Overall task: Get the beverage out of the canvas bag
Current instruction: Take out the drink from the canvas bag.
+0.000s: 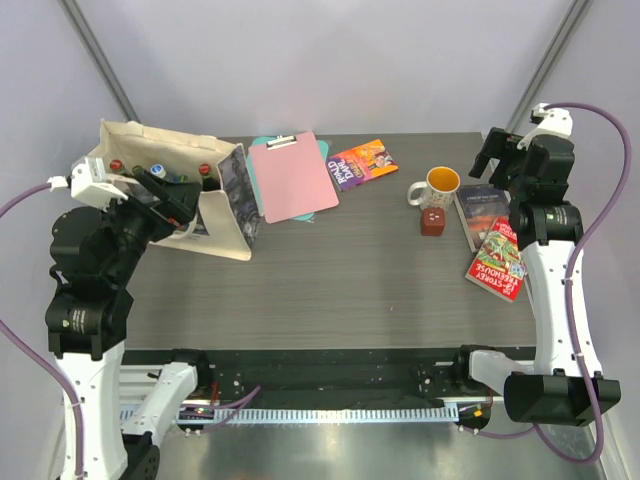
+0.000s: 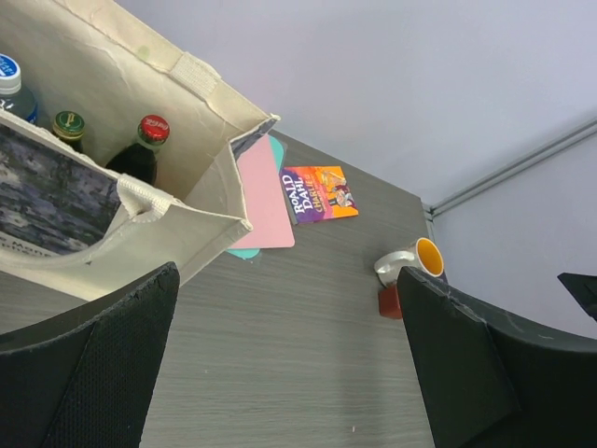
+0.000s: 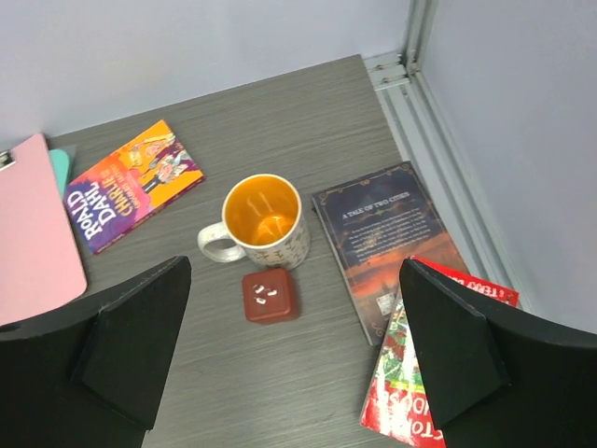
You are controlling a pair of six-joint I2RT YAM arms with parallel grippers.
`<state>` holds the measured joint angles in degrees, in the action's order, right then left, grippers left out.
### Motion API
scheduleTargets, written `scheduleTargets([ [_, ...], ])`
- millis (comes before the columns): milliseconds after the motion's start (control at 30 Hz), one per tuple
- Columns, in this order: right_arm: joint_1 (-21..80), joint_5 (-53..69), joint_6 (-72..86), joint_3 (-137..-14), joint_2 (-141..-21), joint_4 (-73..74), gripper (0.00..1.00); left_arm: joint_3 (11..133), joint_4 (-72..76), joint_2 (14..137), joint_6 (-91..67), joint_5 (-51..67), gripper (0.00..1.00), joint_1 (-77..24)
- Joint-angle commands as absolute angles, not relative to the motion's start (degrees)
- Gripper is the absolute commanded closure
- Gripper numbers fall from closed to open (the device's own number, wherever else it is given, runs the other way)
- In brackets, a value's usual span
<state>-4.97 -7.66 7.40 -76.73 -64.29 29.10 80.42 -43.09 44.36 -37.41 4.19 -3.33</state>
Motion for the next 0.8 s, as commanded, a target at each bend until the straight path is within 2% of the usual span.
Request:
scheduleTargets([
  [0, -4.92, 4.51, 4.76, -76.91, -62.85, 25.41, 0.0, 83.05, -41.66, 46.05, -35.6, 5.45, 0.0, -3.08],
  [100, -4.83, 19.89, -2.26, -73.22, -60.65, 22.68, 0.0, 84.28, -42.62, 47.54, -34.54, 5.1, 0.0, -3.08],
  [133, -4.57, 33.18, -5.16, -71.47, -60.12, 21.98, 0.0, 84.55, -42.71, 47.9, -34.19, 5.1, 0.0, -2.99],
  [167, -4.14, 36.79, -8.58, -71.19, -59.16, 22.15, 0.0, 84.9, -42.63, 48.25, -34.1, 5.01, 0.0, -3.08],
  [433, -1.76, 49.12, -6.33, -71.54, -61.78, 23.46, 0.0, 87.53, -45.35, 52.55, -33.31, 2.03, 0.0, -2.99],
  [767, -1.76, 51.94, -3.16, -74.27, -67.06, 23.47, 0.0, 103.07, -57.9, 68.28, -32.52, -1.67, 0.0, -3.08],
])
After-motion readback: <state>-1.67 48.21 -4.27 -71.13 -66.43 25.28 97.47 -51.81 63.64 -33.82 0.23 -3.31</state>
